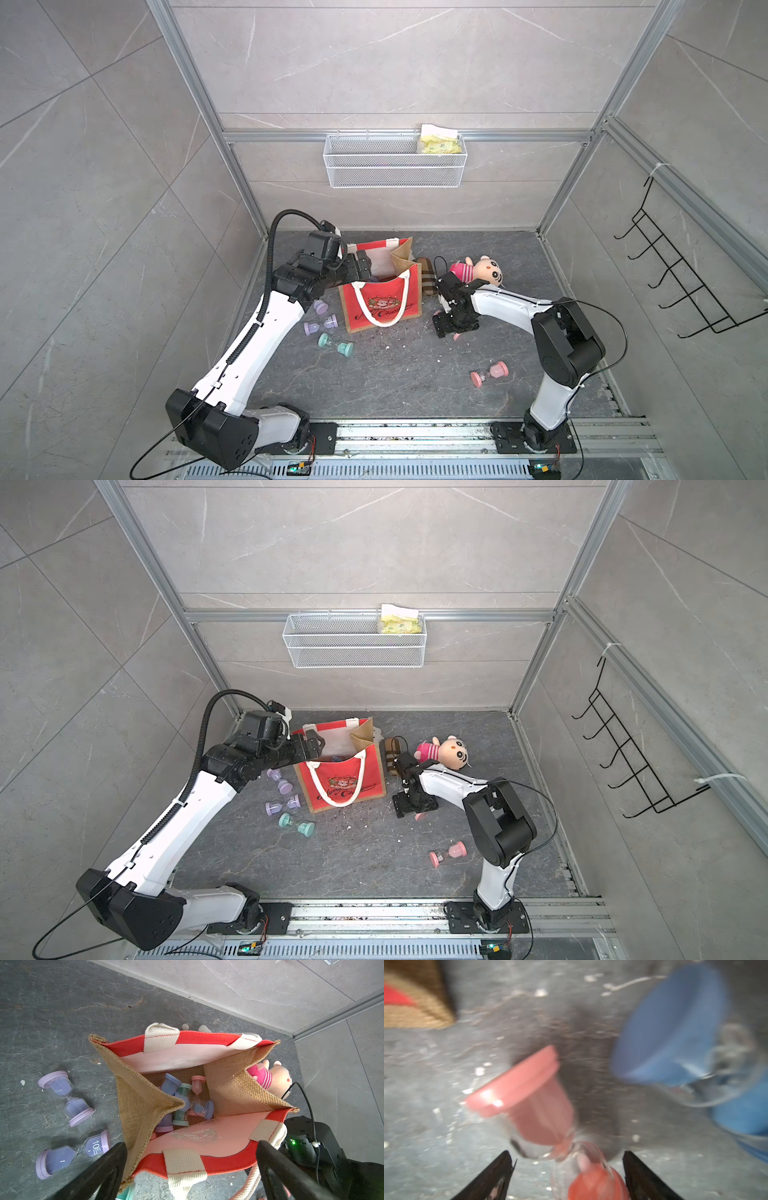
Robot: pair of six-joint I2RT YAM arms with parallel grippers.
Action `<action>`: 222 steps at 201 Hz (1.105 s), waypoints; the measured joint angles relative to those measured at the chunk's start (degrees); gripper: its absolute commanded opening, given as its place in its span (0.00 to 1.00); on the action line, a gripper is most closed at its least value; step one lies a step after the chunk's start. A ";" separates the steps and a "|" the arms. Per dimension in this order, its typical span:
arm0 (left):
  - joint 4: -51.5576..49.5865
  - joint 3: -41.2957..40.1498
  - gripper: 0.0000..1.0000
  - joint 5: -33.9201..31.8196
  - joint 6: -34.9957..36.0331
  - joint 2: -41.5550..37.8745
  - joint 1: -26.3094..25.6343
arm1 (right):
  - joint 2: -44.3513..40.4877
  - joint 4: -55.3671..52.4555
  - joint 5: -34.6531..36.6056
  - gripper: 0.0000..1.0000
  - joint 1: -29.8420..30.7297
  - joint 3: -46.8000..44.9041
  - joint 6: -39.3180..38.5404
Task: Put the hourglass into the canvas bag
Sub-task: Adjust the hourglass at the center of the board, then pick up the hourglass from the center of the board.
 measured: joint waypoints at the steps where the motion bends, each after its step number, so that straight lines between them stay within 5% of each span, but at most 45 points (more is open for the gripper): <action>1: 0.00 -0.02 1.00 0.00 0.02 0.00 0.00 | 0.00 0.02 -0.07 0.81 0.09 0.00 0.00; 107: 0.09 -0.48 1.00 -0.87 0.00 0.00 0.00 | -1.09 2.45 -1.20 0.62 2.58 -3.78 0.63; 222: 0.07 -0.55 1.00 -0.85 0.02 0.00 0.00 | -2.21 2.49 -1.07 0.26 4.11 -5.14 3.23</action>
